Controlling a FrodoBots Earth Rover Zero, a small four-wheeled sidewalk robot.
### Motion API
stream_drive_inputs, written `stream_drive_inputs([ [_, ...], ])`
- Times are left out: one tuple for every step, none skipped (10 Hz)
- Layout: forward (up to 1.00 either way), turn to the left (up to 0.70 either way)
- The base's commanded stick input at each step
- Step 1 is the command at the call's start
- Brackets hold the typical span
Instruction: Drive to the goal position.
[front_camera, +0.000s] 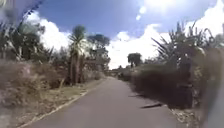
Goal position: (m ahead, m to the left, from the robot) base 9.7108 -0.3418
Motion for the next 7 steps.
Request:
stream_drive_inputs([
  [1.0, 0.0],
  [1.0, 0.0],
  [1.0, 0.0],
  [1.0, 0.0],
  [1.0, 0.0],
  [1.0, 0.0],
  [1.0, 0.0],
])
